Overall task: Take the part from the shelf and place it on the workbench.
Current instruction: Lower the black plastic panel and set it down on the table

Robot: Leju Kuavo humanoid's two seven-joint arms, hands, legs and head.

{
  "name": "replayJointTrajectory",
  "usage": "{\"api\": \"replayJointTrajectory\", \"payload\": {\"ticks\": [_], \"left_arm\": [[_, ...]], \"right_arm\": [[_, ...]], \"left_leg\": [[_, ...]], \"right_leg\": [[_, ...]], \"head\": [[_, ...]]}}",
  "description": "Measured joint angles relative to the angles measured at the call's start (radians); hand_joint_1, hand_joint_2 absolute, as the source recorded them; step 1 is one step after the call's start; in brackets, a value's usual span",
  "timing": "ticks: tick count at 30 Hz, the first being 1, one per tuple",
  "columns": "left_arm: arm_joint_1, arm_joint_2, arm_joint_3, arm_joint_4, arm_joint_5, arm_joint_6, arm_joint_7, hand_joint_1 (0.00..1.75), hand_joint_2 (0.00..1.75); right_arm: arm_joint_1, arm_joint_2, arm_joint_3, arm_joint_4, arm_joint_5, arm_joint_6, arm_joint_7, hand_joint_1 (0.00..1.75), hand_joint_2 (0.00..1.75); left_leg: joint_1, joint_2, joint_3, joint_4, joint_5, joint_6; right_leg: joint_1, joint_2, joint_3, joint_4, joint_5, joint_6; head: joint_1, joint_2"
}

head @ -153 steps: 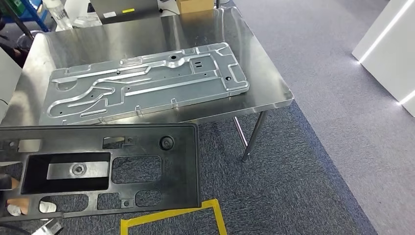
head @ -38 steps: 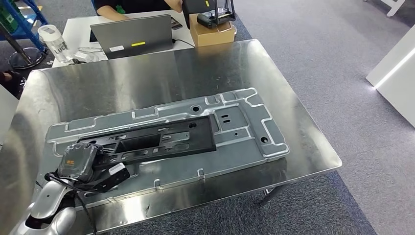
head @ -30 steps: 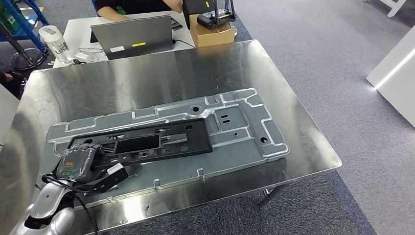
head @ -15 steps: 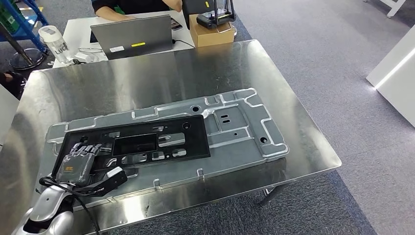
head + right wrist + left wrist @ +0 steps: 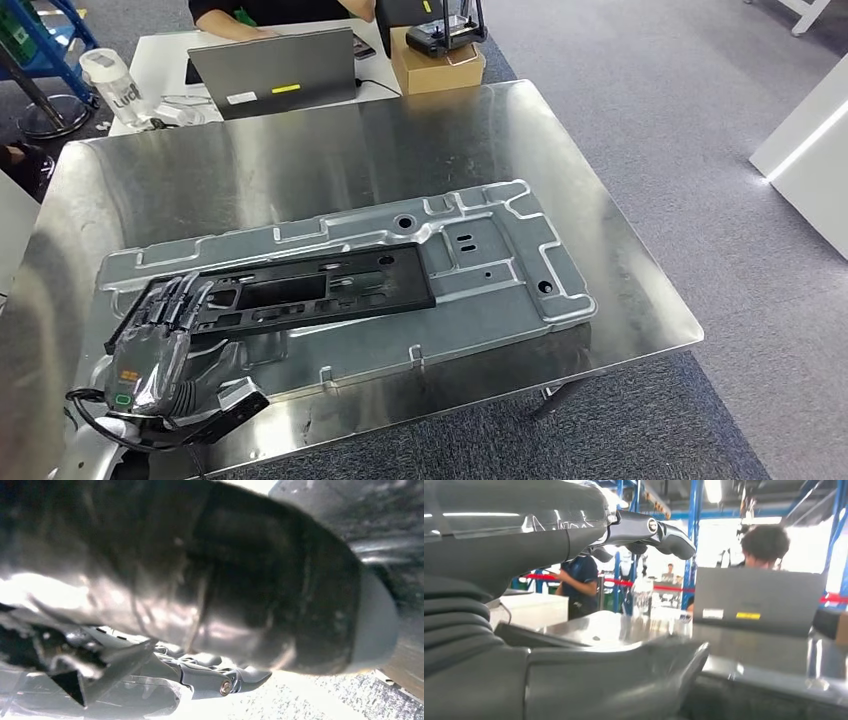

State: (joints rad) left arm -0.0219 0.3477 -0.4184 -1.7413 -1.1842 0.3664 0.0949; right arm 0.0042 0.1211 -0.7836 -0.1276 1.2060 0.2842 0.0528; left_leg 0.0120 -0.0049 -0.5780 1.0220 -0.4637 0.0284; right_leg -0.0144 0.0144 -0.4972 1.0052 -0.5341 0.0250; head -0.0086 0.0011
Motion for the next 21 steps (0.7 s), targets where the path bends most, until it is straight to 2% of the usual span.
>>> {"api": "replayJointTrajectory", "payload": {"ticks": [2, 4, 5, 6, 7, 9, 10, 11, 12, 15, 16, 18, 20, 21], "left_arm": [[0.005, 0.000, 0.001, -0.022, -0.002, 0.004, -0.001, 0.00, 0.00], [0.011, 0.000, 0.001, -0.035, -0.002, 0.005, -0.001, 0.00, 0.00], [0.015, 0.000, 0.001, -0.039, -0.003, 0.005, -0.001, 0.00, 0.00], [0.018, 0.000, 0.001, -0.042, -0.003, 0.005, -0.002, 0.00, 0.00], [0.021, -0.001, 0.001, -0.044, -0.003, 0.005, -0.002, 0.00, 0.00], [0.022, -0.001, 0.001, -0.046, -0.003, 0.005, -0.002, 0.00, 0.00], [0.022, -0.001, 0.001, -0.046, -0.003, 0.006, -0.002, 0.00, 0.00], [0.023, -0.001, 0.001, -0.047, -0.003, 0.006, -0.002, 0.00, 0.00], [0.023, -0.001, 0.001, -0.049, -0.003, 0.007, -0.002, 0.00, 0.00], [0.029, -0.001, 0.003, -0.056, -0.003, 0.011, -0.002, 0.00, 0.00], [0.033, -0.001, 0.005, -0.058, -0.005, 0.013, -0.002, 0.00, 0.00], [0.039, -0.001, 0.010, -0.063, -0.008, 0.017, -0.003, 0.00, 0.00], [0.044, -0.001, 0.014, -0.066, -0.011, 0.022, -0.005, 0.00, 0.00], [0.047, -0.001, 0.016, -0.066, -0.012, 0.024, -0.005, 0.00, 0.00]], "right_arm": [[0.000, 0.000, 0.000, 0.000, 0.001, 0.000, -0.004, 0.00, 0.00], [0.000, -0.001, 0.000, 0.000, 0.001, 0.000, -0.007, 0.00, 0.00], [0.000, -0.001, -0.001, 0.000, 0.001, 0.000, -0.008, 0.00, 0.00], [0.000, -0.001, -0.001, 0.000, 0.001, 0.000, -0.009, 0.00, 0.00], [0.000, -0.001, -0.001, 0.000, 0.001, 0.000, -0.010, 0.00, 0.00], [0.000, -0.002, -0.001, 0.000, 0.002, 0.000, -0.009, 0.00, 0.00], [0.001, -0.002, -0.001, -0.001, 0.002, 0.000, -0.010, 0.00, 0.00], [0.001, -0.002, -0.001, 0.000, 0.003, 0.001, -0.010, 0.00, 0.00], [0.001, -0.002, -0.001, 0.000, 0.004, 0.001, -0.010, 0.00, 0.00], [0.000, 0.000, -0.001, 0.000, 0.004, 0.000, -0.010, 0.00, 0.00], [0.000, 0.001, -0.001, 0.000, 0.004, 0.000, -0.009, 0.00, 0.00], [0.000, 0.002, -0.002, 0.000, 0.003, 0.000, -0.006, 0.00, 0.00], [0.000, 0.002, -0.002, -0.001, 0.003, 0.000, -0.004, 0.00, 0.00], [0.000, 0.002, -0.002, -0.001, 0.003, 0.000, -0.004, 0.00, 0.00]], "left_leg": [[0.006, 0.003, 0.007, -0.014, 0.006, 0.010], [0.005, 0.005, 0.009, -0.017, 0.006, 0.013], [0.005, 0.006, 0.009, -0.016, 0.006, 0.013], [0.005, 0.007, 0.009, -0.015, 0.007, 0.013], [0.005, 0.007, 0.010, -0.013, 0.006, 0.011], [0.006, 0.006, 0.011, -0.007, 0.004, 0.006], [0.006, 0.004, 0.010, -0.003, 0.002, 0.002], [0.004, 0.003, 0.008, 0.000, 0.001, -0.004], [0.003, 0.001, 0.006, 0.002, 0.002, -0.009], [0.003, 0.000, 0.001, 0.004, 0.004, -0.027], [0.005, 0.001, -0.005, 0.016, -0.011, -0.032], [0.008, 0.002, -0.036, 0.099, -0.083, -0.040], [0.008, 0.002, -0.073, 0.220, -0.159, -0.044], [0.008, 0.002, -0.078, 0.257, -0.173, -0.045]], "right_leg": [[0.001, -0.002, -0.025, 0.060, -0.041, 0.004], [0.001, -0.003, -0.093, 0.194, -0.106, 0.005], [0.001, -0.003, -0.125, 0.254, -0.123, 0.006], [0.001, -0.003, -0.145, 0.285, -0.121, 0.007], [0.001, -0.003, -0.144, 0.274, -0.097, 0.007], [-0.001, -0.004, -0.095, 0.154, -0.019, 0.005], [0.001, -0.003, -0.068, 0.092, 0.010, 0.002], [0.003, -0.003, -0.050, 0.050, 0.027, -0.003], [0.005, -0.002, -0.044, 0.030, 0.031, -0.008], [0.007, -0.002, -0.051, 0.022, 0.039, -0.030], [0.006, -0.003, -0.054, 0.018, 0.045, -0.038], [0.004, -0.007, -0.065, 0.014, 0.058, -0.054], [0.007, -0.010, -0.083, 0.017, 0.068, -0.060], [0.008, -0.011, -0.092, 0.019, 0.073, -0.061]], "head": [[0.000, 0.000], [0.000, 0.000], [0.000, 0.000], [0.000, 0.000], [0.000, 0.000], [0.000, 0.000], [0.000, 0.000], [0.000, 0.000], [0.000, 0.000], [0.000, 0.000], [0.000, 0.000], [0.000, 0.000], [0.000, 0.000], [0.000, 0.000]]}}
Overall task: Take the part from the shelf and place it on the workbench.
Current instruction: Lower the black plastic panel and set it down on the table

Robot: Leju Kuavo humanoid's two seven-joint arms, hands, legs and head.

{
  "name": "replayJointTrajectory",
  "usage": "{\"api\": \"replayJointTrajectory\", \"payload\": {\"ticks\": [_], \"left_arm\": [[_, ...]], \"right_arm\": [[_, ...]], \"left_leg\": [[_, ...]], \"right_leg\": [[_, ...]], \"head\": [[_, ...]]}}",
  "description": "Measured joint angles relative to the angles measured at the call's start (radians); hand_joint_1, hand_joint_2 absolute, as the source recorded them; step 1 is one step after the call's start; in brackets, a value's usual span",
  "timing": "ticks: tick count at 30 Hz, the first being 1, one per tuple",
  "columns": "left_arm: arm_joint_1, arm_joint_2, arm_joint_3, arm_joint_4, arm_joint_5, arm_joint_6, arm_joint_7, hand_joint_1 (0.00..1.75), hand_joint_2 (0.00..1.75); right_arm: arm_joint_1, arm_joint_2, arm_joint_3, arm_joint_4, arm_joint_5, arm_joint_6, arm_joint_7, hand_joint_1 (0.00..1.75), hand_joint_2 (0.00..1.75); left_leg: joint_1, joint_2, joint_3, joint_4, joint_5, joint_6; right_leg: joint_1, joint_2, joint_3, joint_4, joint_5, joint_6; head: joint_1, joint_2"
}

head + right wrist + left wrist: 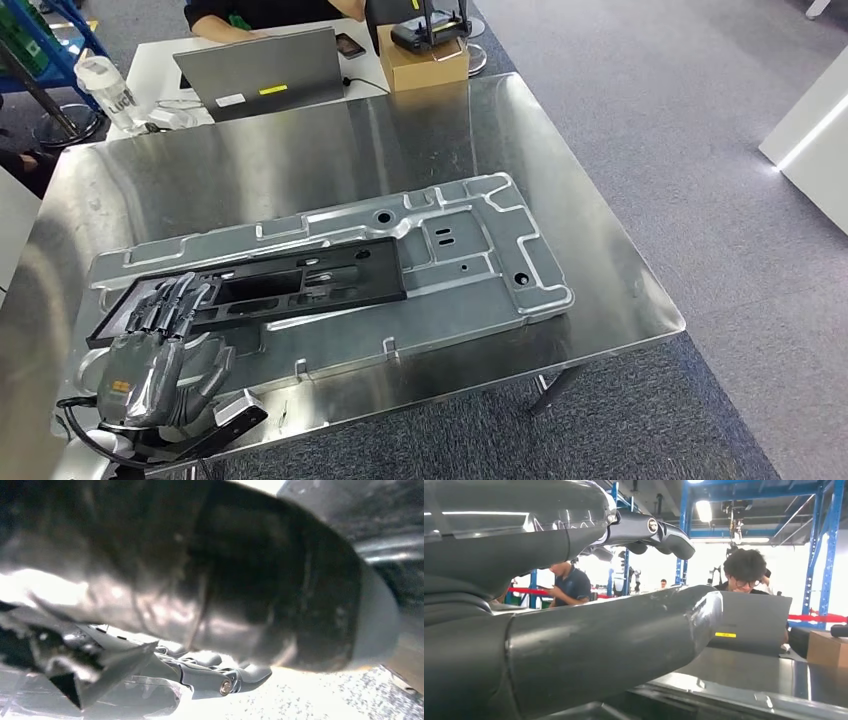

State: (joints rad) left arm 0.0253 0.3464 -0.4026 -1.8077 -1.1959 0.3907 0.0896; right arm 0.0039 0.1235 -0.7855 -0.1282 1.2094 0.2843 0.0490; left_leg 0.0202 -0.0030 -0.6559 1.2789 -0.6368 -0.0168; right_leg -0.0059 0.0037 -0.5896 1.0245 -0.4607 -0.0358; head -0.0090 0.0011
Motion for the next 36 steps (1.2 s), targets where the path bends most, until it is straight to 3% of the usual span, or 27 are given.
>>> {"api": "replayJointTrajectory", "payload": {"ticks": [1, 2, 4, 6, 9, 10, 11, 14, 15, 16, 17, 19, 21, 22, 25, 26, 29, 30, 31, 32, 33, 34, 36], "left_arm": [[0.004, 0.000, 0.001, -0.001, 0.000, 0.002, 0.000, 0.00, 0.00], [0.006, 0.000, 0.002, -0.002, -0.001, 0.005, -0.001, 0.00, 0.00], [0.010, 0.000, 0.005, -0.008, -0.003, 0.010, -0.001, 0.00, 0.00], [0.016, -0.001, 0.009, -0.019, -0.008, 0.018, -0.002, 0.00, 0.00], [0.024, -0.004, 0.017, -0.031, -0.019, 0.031, -0.004, 0.00, 0.00], [0.026, -0.006, 0.020, -0.034, -0.021, 0.033, -0.004, 0.00, 0.00], [0.027, -0.007, 0.022, -0.036, -0.023, 0.035, -0.005, 0.00, 0.00], [0.041, -0.011, 0.028, -0.045, -0.036, 0.052, 0.004, 0.00, 0.00], [0.061, -0.013, 0.034, -0.054, -0.049, 0.073, 0.016, 0.00, 0.00], [0.094, -0.014, 0.045, -0.072, -0.063, 0.105, 0.035, 0.00, 0.00], [0.140, -0.015, 0.059, -0.097, -0.073, 0.140, 0.056, 0.00, 0.00], [0.244, -0.016, 0.090, -0.154, -0.078, 0.198, 0.094, 0.00, 0.00], [0.327, -0.016, 0.112, -0.199, -0.076, 0.227, 0.116, 0.00, 0.00], [0.356, -0.016, 0.119, -0.217, -0.076, 0.235, 0.122, 0.00, 0.00], [0.409, -0.018, 0.133, -0.250, -0.080, 0.240, 0.130, 0.00, 0.00], [0.419, -0.018, 0.135, -0.256, -0.081, 0.239, 0.132, 0.00, 0.00], [0.436, -0.020, 0.145, -0.266, -0.077, 0.236, 0.138, 0.00, 0.00], [0.441, -0.021, 0.149, -0.268, -0.067, 0.236, 0.144, 0.00, 0.00], [0.450, -0.023, 0.151, -0.269, -0.049, 0.238, 0.151, 0.00, 0.00], [0.463, -0.027, 0.154, -0.269, -0.020, 0.244, 0.159, 0.00, 0.00], [0.482, -0.032, 0.157, -0.269, 0.020, 0.255, 0.165, 0.00, 0.00], [0.505, -0.041, 0.161, -0.266, 0.068, 0.269, 0.165, 0.00, 0.00], [0.543, -0.078, 0.178, -0.245, 0.193, 0.293, 0.128, 0.00, 0.00]], "right_arm": [[0.000, 0.000, 0.000, 0.000, 0.000, 0.000, 0.000, 0.00, 0.00], [0.000, 0.000, 0.000, 0.000, 0.000, 0.000, 0.000, 0.00, 0.00], [0.000, 0.001, 0.000, 0.000, 0.001, 0.000, -0.002, 0.00, 0.00], [0.000, 0.001, 0.000, 0.000, 0.001, 0.000, -0.005, 0.00, 0.00], [0.001, 0.000, 0.000, 0.000, 0.002, 0.000, -0.006, 0.00, 0.00], [0.002, 0.000, 0.000, 0.000, 0.002, 0.000, -0.006, 0.00, 0.00], [0.002, 0.000, 0.000, 0.000, 0.002, 0.000, -0.007, 0.00, 0.00], [0.002, 0.000, -0.001, -0.001, 0.001, -0.001, -0.010, 0.00, 0.00], [0.003, -0.001, -0.001, -0.001, -0.001, -0.004, -0.012, 0.00, 0.00], [0.004, 0.000, -0.002, -0.001, -0.004, -0.011, -0.018, 0.00, 0.00], [0.007, 0.000, -0.005, -0.002, -0.009, -0.020, -0.026, 0.00, 0.00], [0.016, 0.000, -0.010, -0.001, -0.019, -0.038, -0.047, 0.00, 0.00], [0.024, 0.000, -0.015, 0.000, -0.026, -0.048, -0.060, 0.00, 0.00], [0.026, 0.000, -0.016, 0.001, -0.027, -0.050, -0.063, 0.00, 0.00], [0.026, 0.002, -0.021, 0.005, -0.029, -0.054, -0.066, 0.00, 0.00], [0.025, 0.002, -0.022, 0.006, -0.030, -0.055, -0.066, 0.00, 0.00], [0.024, 0.004, -0.025, 0.006, -0.032, -0.057, -0.067, 0.00, 0.00], [0.024, 0.004, -0.026, 0.006, -0.033, -0.058, -0.068, 0.00, 0.00], [0.024, 0.005, -0.027, 0.006, -0.035, -0.059, -0.067, 0.00, 0.00], [0.024, 0.006, -0.029, 0.006, -0.037, -0.062, -0.065, 0.00, 0.00], [0.024, 0.008, -0.031, 0.007, -0.040, -0.067, -0.062, 0.00, 0.00], [0.024, 0.011, -0.033, 0.007, -0.043, -0.071, -0.058, 0.00, 0.00], [0.024, 0.017, -0.038, 0.007, -0.050, -0.078, -0.041, 0.00, 0.00]], "left_leg": [[0.000, 0.000, 0.011, 0.005, 0.006, 0.000], [0.000, 0.000, 0.040, -0.027, 0.028, 0.001], [-0.002, 0.000, 0.131, -0.162, 0.074, 0.008], [-0.007, -0.002, 0.187, -0.258, 0.089, 0.015], [-0.010, -0.001, 0.182, -0.276, 0.101, 0.029], [-0.008, 0.002, 0.175, -0.278, 0.110, 0.036], [-0.005, 0.005, 0.167, -0.281, 0.120, 0.045], [-0.005, 0.011, 0.134, -0.281, 0.149, 0.058], [-0.007, 0.013, 0.123, -0.280, 0.157, 0.058], [-0.008, 0.017, 0.112, -0.278, 0.164, 0.057], [-0.009, 0.021, 0.102, -0.274, 0.170, 0.055], [-0.010, 0.028, 0.085, -0.266, 0.177, 0.050], [-0.013, 0.028, 0.073, -0.258, 0.187, 0.043], [-0.013, 0.027, 0.069, -0.258, 0.193, 0.038], [-0.014, 0.019, 0.059, -0.257, 0.203, 0.021], [-0.013, 0.016, 0.050, -0.242, 0.180, 0.017], [-0.009, 0.010, 0.012, -0.098, 0.040, 0.006], [-0.008, 0.010, 0.006, -0.042, 0.013, 0.003], [-0.007, 0.010, 0.009, -0.005, 0.012, 0.000], [-0.006, 0.010, 0.026, 0.004, 0.034, -0.002], [-0.005, 0.010, 0.059, -0.022, 0.068, -0.004], [-0.003, 0.010, 0.107, -0.079, 0.094, -0.004], [-0.004, 0.009, 0.210, -0.226, 0.088, 0.000]], "right_leg": [[0.001, -0.001, -0.009, 0.003, 0.005, 0.001], [0.002, -0.001, -0.019, 0.007, 0.010, 0.002], [0.003, 0.000, -0.034, 0.015, 0.018, 0.009], [0.005, 0.000, -0.041, 0.020, 0.028, 0.020], [0.004, 0.002, -0.043, 0.017, 0.044, 0.040], [0.003, 0.002, -0.048, 0.023, 0.033, 0.046], [0.003, 0.003, -0.057, 0.045, 0.004, 0.051], [0.003, 0.003, -0.101, 0.208, -0.134, 0.064], [0.003, 0.003, -0.106, 0.260, -0.155, 0.067], [0.003, 0.003, -0.097, 0.285, -0.154, 0.068], [0.002, 0.002, -0.070, 0.273, -0.133, 0.068], [0.002, 0.003, 0.029, 0.153, -0.087, 0.061], [0.006, 0.005, 0.117, 0.017, -0.085, 0.050], [0.008, 0.005, 0.134, -0.017, -0.093, 0.044], [0.006, -0.001, 0.125, -0.039, -0.074, 0.021], [0.003, -0.004, 0.116, -0.044, -0.061, 0.011], [0.001, -0.012, 0.073, -0.047, -0.025, -0.003], [0.001, -0.014, 0.057, -0.045, -0.014, -0.002], [0.001, -0.016, 0.041, -0.041, -0.004, -0.001], [0.001, -0.016, 0.023, -0.035, 0.005, 0.001], [0.000, -0.016, 0.005, -0.026, 0.014, 0.004], [-0.001, -0.015, -0.013, -0.016, 0.021, 0.009], [-0.001, -0.012, -0.037, 0.005, 0.032, 0.021]], "head": [[0.000, 0.000], [0.000, 0.000], [0.000, 0.000], [0.000, 0.000], [0.000, 0.000], [0.001, 0.000], [0.001, 0.000], [0.001, 0.000], [0.001, 0.000], [0.001, 0.000], [0.001, 0.000], [0.000, 0.000], [0.000, 0.000], [0.000, 0.000], [0.000, 0.000], [0.000, 0.000], [0.000, 0.000], [0.000, 0.000], [0.000, 0.000], [0.000, 0.000], [0.000, 0.000], [0.000, 0.000], [0.000, 0.000]]}}
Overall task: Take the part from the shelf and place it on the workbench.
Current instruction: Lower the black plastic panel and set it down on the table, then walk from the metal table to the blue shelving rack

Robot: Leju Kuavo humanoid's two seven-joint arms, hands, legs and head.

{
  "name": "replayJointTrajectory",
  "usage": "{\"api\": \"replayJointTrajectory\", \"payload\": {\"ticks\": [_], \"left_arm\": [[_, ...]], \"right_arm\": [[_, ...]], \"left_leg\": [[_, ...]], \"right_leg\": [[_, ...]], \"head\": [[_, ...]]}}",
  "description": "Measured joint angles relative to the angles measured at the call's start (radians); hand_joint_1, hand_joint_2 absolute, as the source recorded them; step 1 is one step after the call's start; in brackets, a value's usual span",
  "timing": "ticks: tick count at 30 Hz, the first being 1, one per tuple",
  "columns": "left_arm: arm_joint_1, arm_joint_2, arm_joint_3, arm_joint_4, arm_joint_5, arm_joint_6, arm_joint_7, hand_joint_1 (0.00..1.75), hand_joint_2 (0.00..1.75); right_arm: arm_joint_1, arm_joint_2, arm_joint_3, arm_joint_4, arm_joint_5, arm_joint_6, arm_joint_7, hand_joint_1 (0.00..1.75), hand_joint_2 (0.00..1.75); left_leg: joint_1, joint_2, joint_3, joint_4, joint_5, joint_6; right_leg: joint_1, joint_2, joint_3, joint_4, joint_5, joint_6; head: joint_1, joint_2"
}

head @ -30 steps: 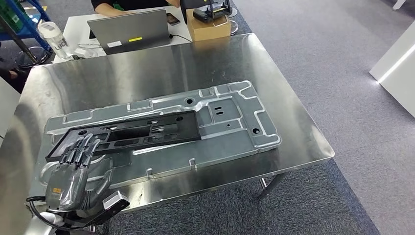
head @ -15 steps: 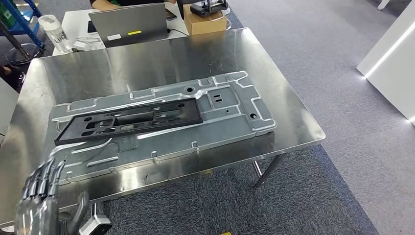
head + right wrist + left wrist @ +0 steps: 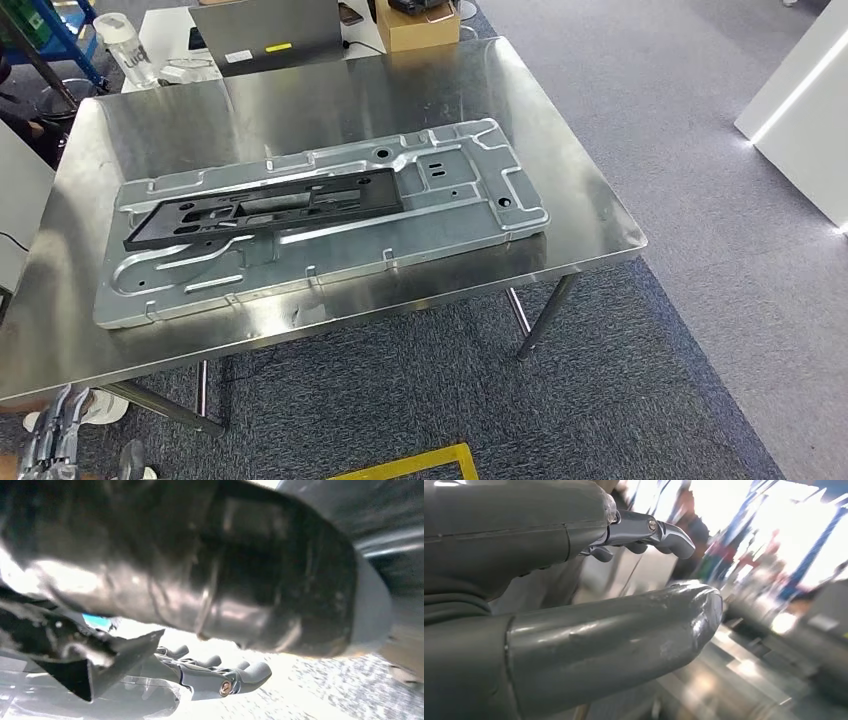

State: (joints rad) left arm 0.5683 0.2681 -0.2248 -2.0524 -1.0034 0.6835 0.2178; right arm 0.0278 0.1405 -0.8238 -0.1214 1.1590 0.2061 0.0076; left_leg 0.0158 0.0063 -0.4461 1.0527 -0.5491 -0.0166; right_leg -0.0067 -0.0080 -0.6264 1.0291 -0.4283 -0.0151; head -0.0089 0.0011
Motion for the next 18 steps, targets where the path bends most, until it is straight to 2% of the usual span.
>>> {"api": "replayJointTrajectory", "payload": {"ticks": [1, 2, 4, 5, 6, 8, 9, 10, 11, 12, 13, 14, 15, 16, 17, 18], "left_arm": [[0.013, -0.028, 0.013, 0.024, 0.064, 0.006, -0.038, 0.00, 0.00], [0.021, -0.064, 0.032, 0.061, 0.124, 0.005, -0.087, 0.00, 0.00], [0.025, -0.139, 0.083, 0.179, 0.210, -0.017, -0.186, 0.00, 0.00], [0.018, -0.176, 0.115, 0.254, 0.239, -0.038, -0.228, 0.00, 0.00], [0.003, -0.209, 0.152, 0.341, 0.262, -0.065, -0.260, 0.00, 0.00], [-0.057, -0.270, 0.238, 0.543, 0.301, -0.120, -0.299, 0.00, 0.00], [-0.098, -0.297, 0.287, 0.659, 0.323, -0.147, -0.309, 0.00, 0.00], [-0.140, -0.321, 0.337, 0.774, 0.345, -0.170, -0.313, 0.00, 0.00], [-0.179, -0.340, 0.386, 0.883, 0.363, -0.189, -0.313, 0.00, 0.00], [-0.216, -0.355, 0.431, 0.983, 0.377, -0.205, -0.311, 0.00, 0.00], [-0.247, -0.365, 0.469, 1.069, 0.386, -0.217, -0.310, 0.00, 0.00], [-0.275, -0.374, 0.502, 1.146, 0.394, -0.226, -0.310, 0.00, 0.00], [-0.301, -0.380, 0.530, 1.213, 0.402, -0.235, -0.307, 0.00, 0.00], [-0.328, -0.384, 0.557, 1.279, 0.415, -0.249, -0.294, 0.00, 0.00], [-0.355, -0.388, 0.586, 1.346, 0.433, -0.268, -0.270, 0.00, 0.00], [-0.380, -0.390, 0.615, 1.408, 0.454, -0.288, -0.237, 0.00, 0.00]], "right_arm": [[0.000, 0.003, -0.002, 0.000, -0.003, -0.002, 0.010, 0.00, 0.00], [-0.001, 0.005, -0.004, 0.000, -0.005, -0.006, 0.020, 0.00, 0.00], [0.000, 0.008, -0.006, 0.000, -0.003, -0.018, 0.032, 0.00, 0.00], [0.000, 0.009, -0.007, 0.000, 0.000, -0.025, 0.033, 0.00, 0.00], [0.000, 0.009, -0.008, 0.000, 0.004, -0.028, 0.031, 0.00, 0.00], [-0.002, 0.008, -0.008, 0.000, 0.016, -0.029, 0.020, 0.00, 0.00], [-0.003, 0.007, -0.008, 0.000, 0.021, -0.028, 0.015, 0.00, 0.00], [-0.004, 0.006, -0.007, 0.000, 0.025, -0.027, 0.012, 0.00, 0.00], [-0.006, 0.005, -0.007, 0.000, 0.029, -0.025, 0.010, 0.00, 0.00], [-0.008, 0.004, -0.007, 0.000, 0.031, -0.024, 0.010, 0.00, 0.00], [-0.009, 0.004, -0.007, 0.000, 0.033, -0.023, 0.011, 0.00, 0.00], [-0.012, 0.003, -0.007, 0.000, 0.033, -0.021, 0.012, 0.00, 0.00], [-0.015, 0.003, -0.007, 0.000, 0.034, -0.020, 0.012, 0.00, 0.00], [-0.018, 0.002, -0.006, 0.000, 0.035, -0.018, 0.013, 0.00, 0.00], [-0.021, 0.002, -0.005, 0.001, 0.036, -0.015, 0.014, 0.00, 0.00], [-0.023, 0.002, -0.005, 0.001, 0.037, -0.013, 0.017, 0.00, 0.00]], "left_leg": [[-0.002, -0.001, 0.030, -0.050, -0.016, 0.005], [-0.005, -0.001, 0.042, -0.075, -0.027, 0.013], [-0.006, 0.002, 0.032, -0.078, -0.014, 0.031], [-0.005, 0.005, 0.024, -0.078, -0.004, 0.041], [-0.004, 0.008, 0.012, -0.079, 0.009, 0.050], [-0.005, 0.011, -0.017, -0.078, 0.033, 0.060], [-0.008, 0.011, -0.034, -0.077, 0.046, 0.061], [-0.011, 0.011, -0.051, -0.074, 0.058, 0.061], [-0.014, 0.011, -0.069, -0.069, 0.069, 0.061], [-0.017, 0.011, -0.087, -0.063, 0.079, 0.060], [-0.019, 0.011, -0.103, -0.057, 0.088, 0.059], [-0.022, 0.011, -0.117, -0.052, 0.096, 0.057], [-0.024, 0.010, -0.127, -0.047, 0.105, 0.054], [-0.025, 0.009, -0.134, -0.046, 0.115, 0.049], [-0.024, 0.009, -0.140, -0.046, 0.125, 0.044], [-0.023, 0.009, -0.143, -0.048, 0.136, 0.039]], "right_leg": [[0.001, 0.001, -0.004, 0.005, 0.006, 0.007], [0.002, 0.001, -0.005, 0.006, 0.014, 0.014], [-0.001, 0.003, -0.005, 0.005, 0.022, 0.027], [-0.002, 0.005, -0.010, 0.014, 0.004, 0.032], [-0.002, 0.007, -0.019, 0.041, -0.034, 0.036], [0.000, 0.009, -0.040, 0.144, -0.139, 0.040], [0.002, 0.009, -0.047, 0.205, -0.174, 0.042], [0.003, 0.009, -0.047, 0.251, -0.181, 0.041], [0.004, 0.009, -0.035, 0.272, -0.163, 0.039], [0.005, 0.009, -0.007, 0.260, -0.132, 0.035], [0.006, 0.009, 0.036, 0.215, -0.104, 0.028], [0.009, 0.010, 0.093, 0.142, -0.096, 0.020], [0.012, 0.010, 0.148, 0.060, -0.105, 0.012], [0.016, 0.010, 0.187, -0.004, -0.118, 0.006], [0.020, 0.009, 0.208, -0.045, -0.129, 0.001], [0.021, 0.009, 0.208, -0.062, -0.127, -0.003]], "head": [[0.000, 0.000], [0.000, 0.000], [0.001, 0.000], [0.001, 0.000], [0.001, 0.000], [0.001, 0.000], [0.001, 0.000], [0.001, 0.000], [0.001, 0.000], [0.001, 0.000], [0.001, 0.000], [0.001, 0.000], [0.001, 0.000], [0.001, 0.000], [0.000, 0.000], [0.000, 0.000]]}}
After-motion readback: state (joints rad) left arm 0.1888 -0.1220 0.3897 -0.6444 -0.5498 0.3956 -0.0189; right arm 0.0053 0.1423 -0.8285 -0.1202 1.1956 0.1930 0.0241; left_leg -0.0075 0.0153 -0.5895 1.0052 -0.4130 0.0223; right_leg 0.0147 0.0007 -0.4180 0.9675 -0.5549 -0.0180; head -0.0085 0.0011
